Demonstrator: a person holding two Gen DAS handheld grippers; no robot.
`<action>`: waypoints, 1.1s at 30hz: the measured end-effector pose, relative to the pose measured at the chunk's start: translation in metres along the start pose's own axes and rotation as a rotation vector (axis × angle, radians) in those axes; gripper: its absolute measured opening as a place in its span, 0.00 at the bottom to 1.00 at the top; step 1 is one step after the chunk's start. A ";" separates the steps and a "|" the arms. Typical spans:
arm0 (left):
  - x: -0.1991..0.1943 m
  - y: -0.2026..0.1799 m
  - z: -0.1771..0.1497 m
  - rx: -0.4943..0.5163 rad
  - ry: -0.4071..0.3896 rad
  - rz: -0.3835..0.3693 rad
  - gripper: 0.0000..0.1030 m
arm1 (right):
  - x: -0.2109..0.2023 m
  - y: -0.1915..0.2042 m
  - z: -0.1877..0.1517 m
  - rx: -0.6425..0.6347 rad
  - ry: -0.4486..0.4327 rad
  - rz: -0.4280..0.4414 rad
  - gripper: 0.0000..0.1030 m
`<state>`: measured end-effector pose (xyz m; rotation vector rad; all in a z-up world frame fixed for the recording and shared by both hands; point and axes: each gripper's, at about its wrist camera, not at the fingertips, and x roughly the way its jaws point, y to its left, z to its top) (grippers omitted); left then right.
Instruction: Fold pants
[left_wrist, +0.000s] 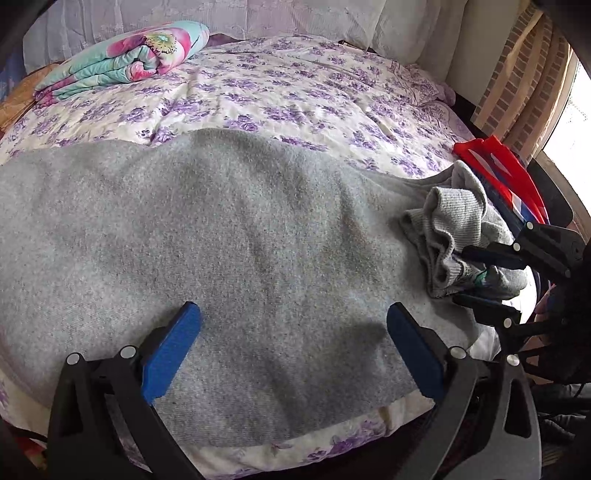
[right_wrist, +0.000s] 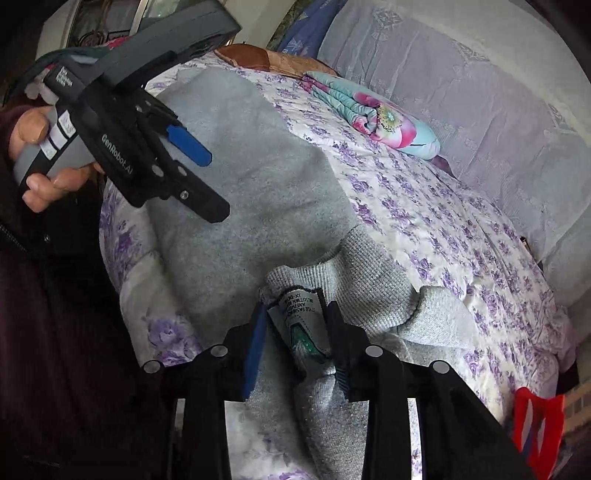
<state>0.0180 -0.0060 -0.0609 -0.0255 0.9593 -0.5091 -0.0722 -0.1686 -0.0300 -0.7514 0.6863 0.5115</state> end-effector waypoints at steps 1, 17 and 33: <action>0.000 0.000 0.000 0.001 -0.001 0.001 0.95 | 0.004 0.001 -0.001 -0.013 0.011 -0.014 0.33; -0.016 0.010 -0.002 -0.045 -0.023 -0.003 0.95 | 0.046 -0.005 0.034 0.207 -0.045 0.152 0.15; -0.002 -0.014 0.017 -0.030 -0.021 -0.050 0.95 | 0.027 -0.145 -0.007 0.738 -0.040 0.190 0.12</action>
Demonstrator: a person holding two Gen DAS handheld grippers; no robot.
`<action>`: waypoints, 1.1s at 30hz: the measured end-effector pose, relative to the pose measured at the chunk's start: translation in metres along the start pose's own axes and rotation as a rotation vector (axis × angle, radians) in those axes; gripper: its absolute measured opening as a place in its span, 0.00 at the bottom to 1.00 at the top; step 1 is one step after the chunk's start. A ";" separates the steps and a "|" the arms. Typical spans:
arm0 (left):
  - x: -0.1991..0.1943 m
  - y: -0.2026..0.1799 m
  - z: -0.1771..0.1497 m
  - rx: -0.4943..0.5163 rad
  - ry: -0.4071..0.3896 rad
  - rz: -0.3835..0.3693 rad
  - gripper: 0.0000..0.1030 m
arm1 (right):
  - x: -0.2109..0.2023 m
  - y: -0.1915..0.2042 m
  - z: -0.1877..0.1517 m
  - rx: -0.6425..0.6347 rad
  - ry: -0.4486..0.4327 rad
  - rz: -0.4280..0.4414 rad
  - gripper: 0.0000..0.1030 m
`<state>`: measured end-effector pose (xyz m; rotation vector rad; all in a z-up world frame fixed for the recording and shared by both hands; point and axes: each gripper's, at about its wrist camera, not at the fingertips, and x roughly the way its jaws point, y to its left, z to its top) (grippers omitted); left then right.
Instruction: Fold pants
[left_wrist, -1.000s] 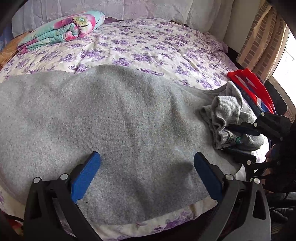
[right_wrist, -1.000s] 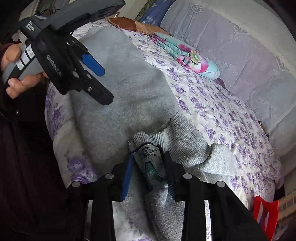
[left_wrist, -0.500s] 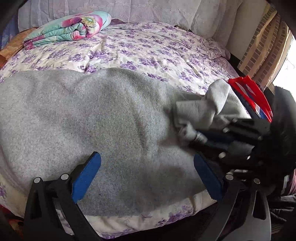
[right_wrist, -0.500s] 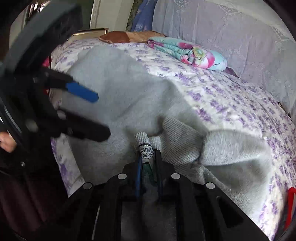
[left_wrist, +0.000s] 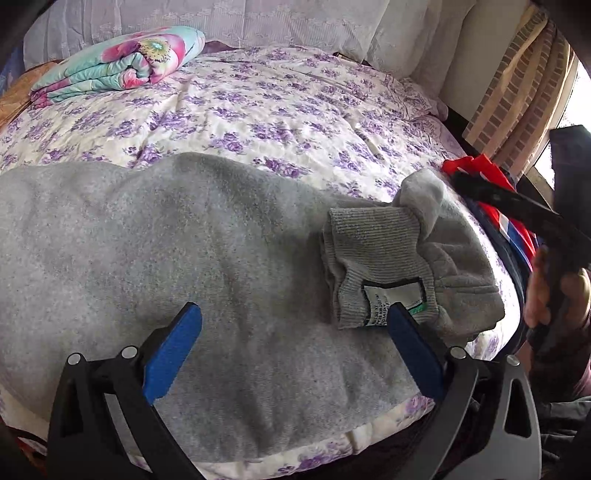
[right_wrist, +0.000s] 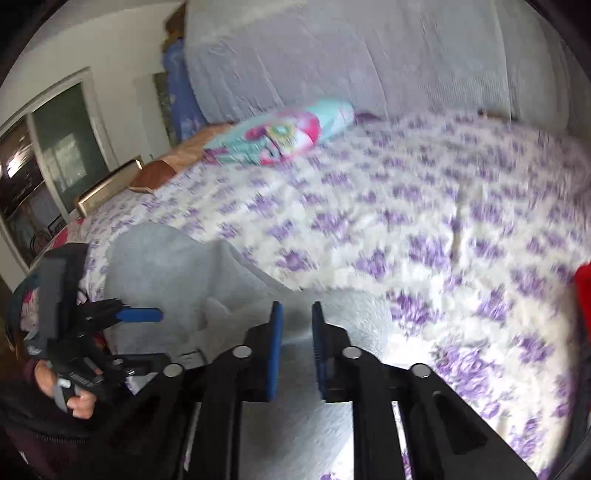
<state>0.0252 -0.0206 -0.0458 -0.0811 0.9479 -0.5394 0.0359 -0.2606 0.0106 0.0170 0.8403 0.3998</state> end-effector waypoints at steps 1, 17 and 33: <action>0.003 -0.002 -0.001 0.000 0.010 0.002 0.95 | 0.031 -0.001 -0.009 -0.023 0.082 -0.043 0.12; -0.110 0.169 -0.053 -0.587 -0.179 0.048 0.95 | 0.023 0.075 -0.036 -0.216 -0.065 -0.077 0.46; -0.059 0.205 -0.014 -0.703 -0.285 -0.004 0.95 | -0.054 0.072 -0.082 -0.083 -0.295 0.054 0.46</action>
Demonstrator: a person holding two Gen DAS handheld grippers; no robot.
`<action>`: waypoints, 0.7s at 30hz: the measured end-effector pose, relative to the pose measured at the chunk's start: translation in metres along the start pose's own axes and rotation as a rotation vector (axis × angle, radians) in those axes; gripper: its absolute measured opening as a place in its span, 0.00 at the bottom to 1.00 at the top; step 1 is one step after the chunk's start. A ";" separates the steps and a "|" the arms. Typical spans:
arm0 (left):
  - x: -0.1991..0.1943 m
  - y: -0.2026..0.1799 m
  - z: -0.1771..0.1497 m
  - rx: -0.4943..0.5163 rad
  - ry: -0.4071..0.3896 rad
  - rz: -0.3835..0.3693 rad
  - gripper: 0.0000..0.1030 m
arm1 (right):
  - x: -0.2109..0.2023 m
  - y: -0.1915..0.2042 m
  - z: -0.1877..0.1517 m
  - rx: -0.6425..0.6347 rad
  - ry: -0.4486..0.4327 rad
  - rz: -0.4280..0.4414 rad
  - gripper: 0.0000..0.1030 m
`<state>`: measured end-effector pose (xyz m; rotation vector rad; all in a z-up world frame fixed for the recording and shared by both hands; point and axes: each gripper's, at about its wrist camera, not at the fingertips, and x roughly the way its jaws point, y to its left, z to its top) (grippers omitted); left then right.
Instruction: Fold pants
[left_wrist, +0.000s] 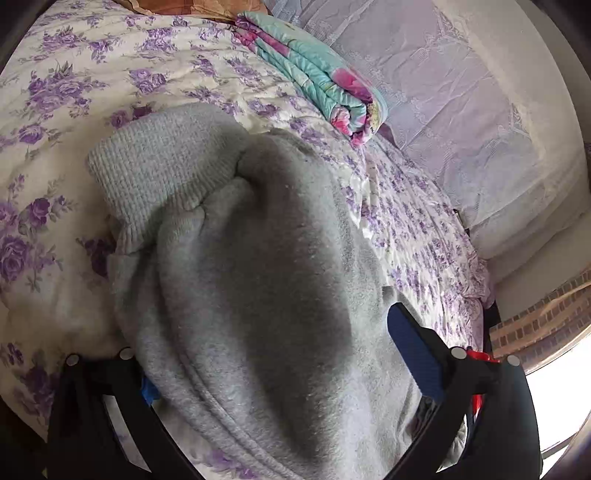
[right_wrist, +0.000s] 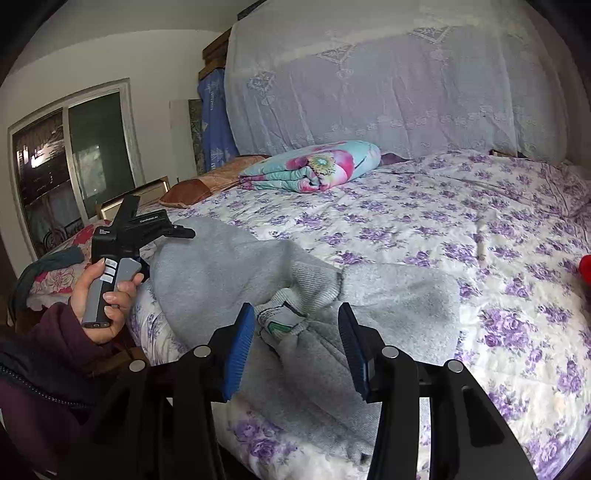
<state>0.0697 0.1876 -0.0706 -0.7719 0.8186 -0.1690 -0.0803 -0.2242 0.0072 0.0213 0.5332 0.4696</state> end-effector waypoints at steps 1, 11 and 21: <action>-0.005 0.001 -0.001 -0.011 -0.025 -0.017 0.84 | -0.004 -0.003 -0.002 0.018 -0.003 -0.010 0.46; -0.066 -0.185 -0.084 0.720 -0.265 0.104 0.29 | -0.057 -0.059 0.000 0.116 -0.118 -0.195 0.46; 0.026 -0.265 -0.199 1.063 0.268 -0.098 0.30 | -0.065 -0.106 -0.007 0.319 -0.087 -0.081 0.68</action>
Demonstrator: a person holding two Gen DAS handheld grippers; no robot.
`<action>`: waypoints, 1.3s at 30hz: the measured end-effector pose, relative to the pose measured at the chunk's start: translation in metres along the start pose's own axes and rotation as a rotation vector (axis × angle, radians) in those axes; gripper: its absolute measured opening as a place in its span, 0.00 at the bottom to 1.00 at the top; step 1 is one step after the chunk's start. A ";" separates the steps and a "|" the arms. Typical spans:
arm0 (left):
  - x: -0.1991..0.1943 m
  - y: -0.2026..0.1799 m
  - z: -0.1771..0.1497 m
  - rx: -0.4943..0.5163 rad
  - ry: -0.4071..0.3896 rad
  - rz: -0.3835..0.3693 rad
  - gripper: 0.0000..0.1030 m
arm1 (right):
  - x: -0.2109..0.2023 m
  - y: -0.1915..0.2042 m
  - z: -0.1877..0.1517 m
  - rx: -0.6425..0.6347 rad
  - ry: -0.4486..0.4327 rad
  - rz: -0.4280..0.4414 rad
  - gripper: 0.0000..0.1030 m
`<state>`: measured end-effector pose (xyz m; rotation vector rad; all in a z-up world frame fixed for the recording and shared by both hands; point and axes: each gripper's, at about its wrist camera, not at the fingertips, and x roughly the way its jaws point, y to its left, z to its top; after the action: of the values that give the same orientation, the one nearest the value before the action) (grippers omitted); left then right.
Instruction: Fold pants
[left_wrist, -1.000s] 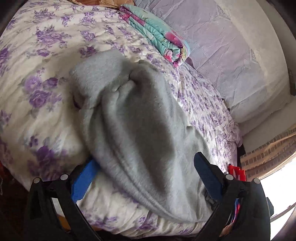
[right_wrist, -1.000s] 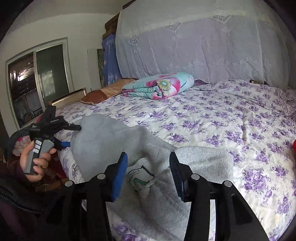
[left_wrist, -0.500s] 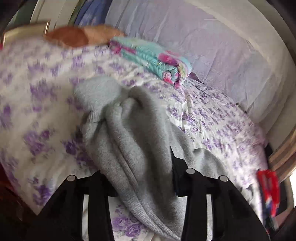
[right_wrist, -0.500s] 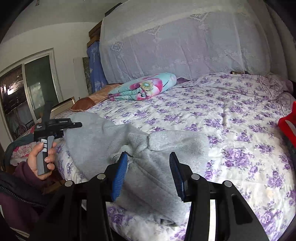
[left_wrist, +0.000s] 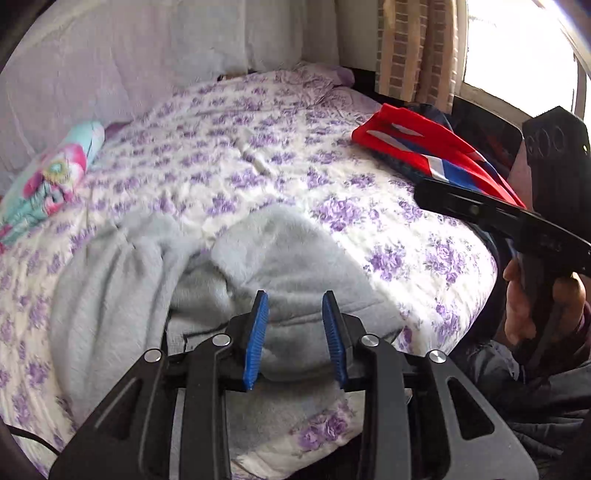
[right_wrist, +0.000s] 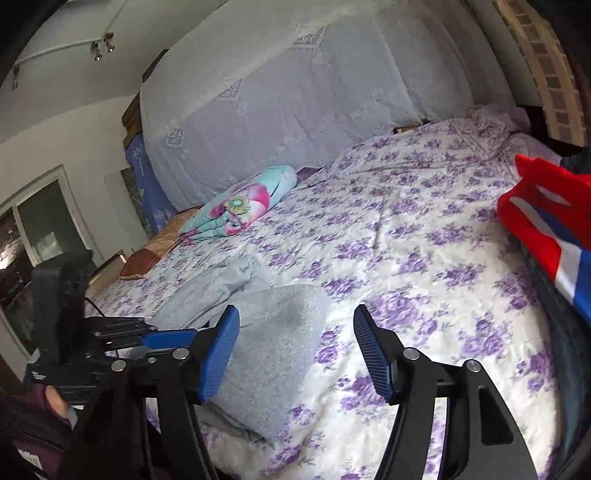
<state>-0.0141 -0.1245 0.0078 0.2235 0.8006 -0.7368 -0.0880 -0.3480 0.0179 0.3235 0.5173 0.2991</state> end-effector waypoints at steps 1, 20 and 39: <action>-0.006 0.012 -0.004 -0.059 -0.005 -0.026 0.41 | 0.005 0.004 -0.002 -0.001 0.024 0.036 0.76; -0.071 0.166 -0.071 -0.584 -0.148 0.040 0.95 | 0.259 0.056 0.057 0.332 0.709 0.215 0.91; -0.086 0.127 -0.032 -0.440 -0.211 -0.055 0.95 | 0.041 0.079 0.021 0.105 0.129 0.010 0.41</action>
<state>0.0134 0.0272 0.0367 -0.2692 0.7489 -0.6060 -0.0583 -0.2661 0.0469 0.4109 0.6597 0.3047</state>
